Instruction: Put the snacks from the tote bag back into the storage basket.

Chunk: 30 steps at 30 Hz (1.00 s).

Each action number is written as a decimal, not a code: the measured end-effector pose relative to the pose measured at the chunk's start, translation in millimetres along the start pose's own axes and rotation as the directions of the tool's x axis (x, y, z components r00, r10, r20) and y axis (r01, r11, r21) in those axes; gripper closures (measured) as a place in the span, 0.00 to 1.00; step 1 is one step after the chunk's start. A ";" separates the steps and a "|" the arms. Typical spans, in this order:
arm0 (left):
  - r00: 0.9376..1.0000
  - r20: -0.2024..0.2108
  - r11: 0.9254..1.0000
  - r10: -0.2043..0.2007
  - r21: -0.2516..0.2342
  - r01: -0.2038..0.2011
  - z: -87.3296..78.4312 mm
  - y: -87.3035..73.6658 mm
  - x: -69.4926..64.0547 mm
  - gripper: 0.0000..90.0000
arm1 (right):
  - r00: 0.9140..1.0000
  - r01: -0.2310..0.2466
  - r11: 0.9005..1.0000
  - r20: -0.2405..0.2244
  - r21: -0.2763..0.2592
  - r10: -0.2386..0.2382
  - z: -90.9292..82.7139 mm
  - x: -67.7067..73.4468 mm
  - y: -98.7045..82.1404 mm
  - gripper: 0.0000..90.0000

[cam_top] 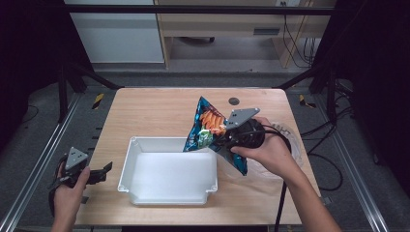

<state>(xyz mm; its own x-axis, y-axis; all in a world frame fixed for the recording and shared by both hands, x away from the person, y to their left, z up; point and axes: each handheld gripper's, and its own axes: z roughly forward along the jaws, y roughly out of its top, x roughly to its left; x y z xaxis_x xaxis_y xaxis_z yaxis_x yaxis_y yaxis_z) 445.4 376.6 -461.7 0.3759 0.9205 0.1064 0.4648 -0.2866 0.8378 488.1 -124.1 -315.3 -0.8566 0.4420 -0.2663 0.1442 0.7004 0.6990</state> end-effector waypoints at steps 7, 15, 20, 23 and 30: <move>1.000 -0.002 1.000 0.000 0.002 0.000 -0.4 0.0 0.4 0.02 | 1.000 0.011 1.000 -0.015 0.001 -0.011 6.2 3.7 5.0 0.46; 1.000 -0.006 1.000 -0.003 0.000 0.003 -0.4 0.0 0.5 0.02 | 0.999 0.023 1.000 -0.028 -0.001 -0.023 12.3 7.5 9.7 0.46; 1.000 -0.011 1.000 -0.004 -0.003 0.004 -0.6 -0.2 0.9 0.02 | 0.999 0.029 1.000 -0.041 0.000 -0.029 17.1 10.3 13.3 0.46; 1.000 -0.011 1.000 -0.007 -0.003 0.007 -0.6 -0.2 1.0 0.02 | 0.998 0.034 0.999 -0.045 -0.002 -0.034 20.2 12.0 15.3 0.46; 1.000 -0.013 1.000 -0.009 0.000 0.009 -0.9 -0.3 1.6 0.02 | 0.998 0.039 0.999 -0.056 -0.006 -0.039 28.8 15.8 19.6 0.46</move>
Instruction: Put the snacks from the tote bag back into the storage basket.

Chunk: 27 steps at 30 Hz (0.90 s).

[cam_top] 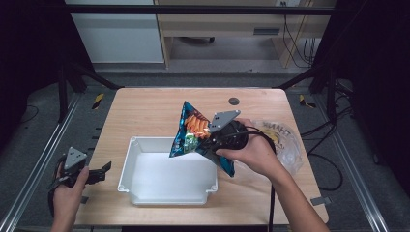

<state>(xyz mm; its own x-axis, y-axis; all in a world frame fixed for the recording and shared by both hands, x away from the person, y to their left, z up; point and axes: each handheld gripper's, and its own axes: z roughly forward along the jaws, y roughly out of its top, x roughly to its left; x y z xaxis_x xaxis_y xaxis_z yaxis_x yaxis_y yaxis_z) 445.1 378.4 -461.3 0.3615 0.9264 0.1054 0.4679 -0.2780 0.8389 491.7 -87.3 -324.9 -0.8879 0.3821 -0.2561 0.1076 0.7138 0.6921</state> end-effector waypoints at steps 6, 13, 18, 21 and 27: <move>1.000 -0.001 1.000 0.001 0.000 -0.001 -0.1 0.0 0.0 0.02 | 1.000 0.009 1.000 -0.011 0.003 -0.009 5.5 2.4 2.7 0.46; 1.000 -0.004 1.000 0.000 0.000 0.000 -0.4 0.0 0.5 0.02 | 1.000 0.017 1.000 -0.026 0.004 -0.017 13.4 6.4 7.0 0.46; 1.000 -0.004 1.000 0.001 0.002 -0.001 -0.5 0.0 0.8 0.02 | 0.999 0.022 1.000 -0.037 0.008 -0.021 16.7 8.5 8.6 0.46; 1.000 -0.008 1.000 -0.001 -0.001 0.001 -0.7 0.2 0.8 0.02 | 0.999 0.022 1.000 -0.040 0.008 -0.021 19.1 9.9 9.5 0.46; 1.000 -0.010 1.000 -0.008 -0.006 0.008 -1.0 0.0 1.2 0.02 | 0.998 0.031 0.999 -0.053 0.015 -0.030 25.0 13.1 11.9 0.46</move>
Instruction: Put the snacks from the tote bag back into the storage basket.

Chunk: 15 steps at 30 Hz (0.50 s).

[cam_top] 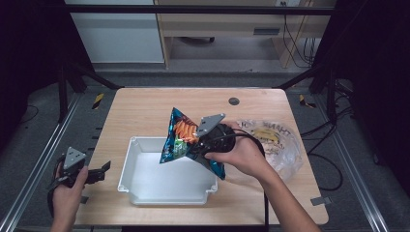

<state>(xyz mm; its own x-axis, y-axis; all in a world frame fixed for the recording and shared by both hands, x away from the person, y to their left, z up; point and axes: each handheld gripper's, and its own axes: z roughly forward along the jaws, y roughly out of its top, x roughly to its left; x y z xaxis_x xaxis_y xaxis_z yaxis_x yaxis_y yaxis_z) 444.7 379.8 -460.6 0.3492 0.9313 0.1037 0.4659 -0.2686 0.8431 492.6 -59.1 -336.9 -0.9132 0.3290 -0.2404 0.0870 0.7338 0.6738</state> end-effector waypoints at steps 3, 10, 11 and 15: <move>1.000 0.001 1.000 -0.001 0.000 0.001 0.2 -0.1 0.1 0.02 | 1.000 0.002 1.000 -0.005 0.000 -0.002 2.9 0.9 1.5 0.46; 1.000 0.001 1.000 -0.001 0.000 0.001 0.5 -0.1 0.5 0.02 | 1.000 0.001 1.000 -0.019 0.006 -0.001 9.7 1.0 3.4 0.46; 1.000 0.001 1.000 0.001 0.002 -0.001 0.4 0.0 0.5 0.02 | 1.000 0.003 1.000 -0.020 0.004 -0.003 10.6 1.1 3.8 0.46; 1.000 0.001 1.000 0.002 0.002 -0.002 0.5 -0.1 0.1 0.02 | 1.000 0.007 1.000 -0.030 -0.003 -0.007 14.5 3.3 6.4 0.46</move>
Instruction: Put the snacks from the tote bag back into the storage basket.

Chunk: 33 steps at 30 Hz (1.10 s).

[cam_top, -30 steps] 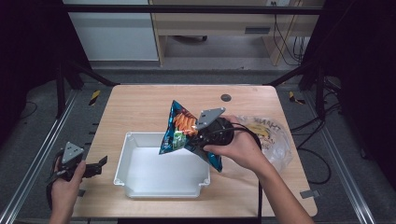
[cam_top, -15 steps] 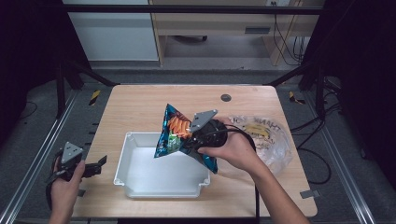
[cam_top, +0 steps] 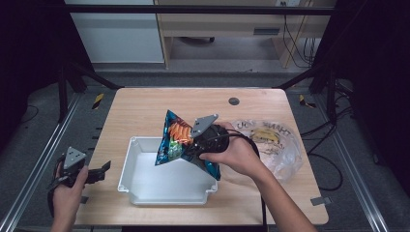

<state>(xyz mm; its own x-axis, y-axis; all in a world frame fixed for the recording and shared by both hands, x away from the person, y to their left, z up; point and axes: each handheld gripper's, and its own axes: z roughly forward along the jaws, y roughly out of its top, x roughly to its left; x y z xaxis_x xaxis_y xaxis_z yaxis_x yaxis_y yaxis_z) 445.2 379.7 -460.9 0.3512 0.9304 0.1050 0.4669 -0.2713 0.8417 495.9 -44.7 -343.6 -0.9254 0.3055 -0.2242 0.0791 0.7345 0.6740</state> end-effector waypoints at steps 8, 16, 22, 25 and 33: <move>1.000 0.000 1.000 -0.005 -0.004 0.005 -0.2 0.1 0.0 0.02 | 1.000 0.014 1.000 -0.017 0.004 -0.014 7.6 4.4 5.0 0.46; 1.000 0.000 1.000 -0.004 -0.004 0.004 -0.1 0.1 0.1 0.02 | 0.999 0.022 1.000 -0.030 0.009 -0.022 14.7 7.2 6.5 0.46; 1.000 -0.001 1.000 -0.003 -0.004 0.003 -0.5 0.2 0.1 0.02 | 0.999 0.025 1.000 -0.043 0.010 -0.025 21.4 9.9 7.5 0.46; 1.000 0.000 1.000 -0.004 -0.003 0.004 -0.2 0.1 0.4 0.02 | 0.999 0.027 1.000 -0.047 0.012 -0.026 23.9 11.2 8.4 0.46; 1.000 0.006 1.000 -0.002 -0.001 0.002 -0.2 0.4 0.0 0.02 | 0.997 0.038 0.999 -0.066 0.019 -0.037 32.6 13.7 10.9 0.46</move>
<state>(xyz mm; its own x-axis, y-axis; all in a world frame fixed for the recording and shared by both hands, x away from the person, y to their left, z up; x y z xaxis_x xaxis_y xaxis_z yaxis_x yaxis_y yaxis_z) 445.1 379.7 -460.5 0.3553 0.9294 0.0997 0.4665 -0.2688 0.8427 496.2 -12.8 -362.3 -0.9501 0.2376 -0.2022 0.0507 0.7569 0.6516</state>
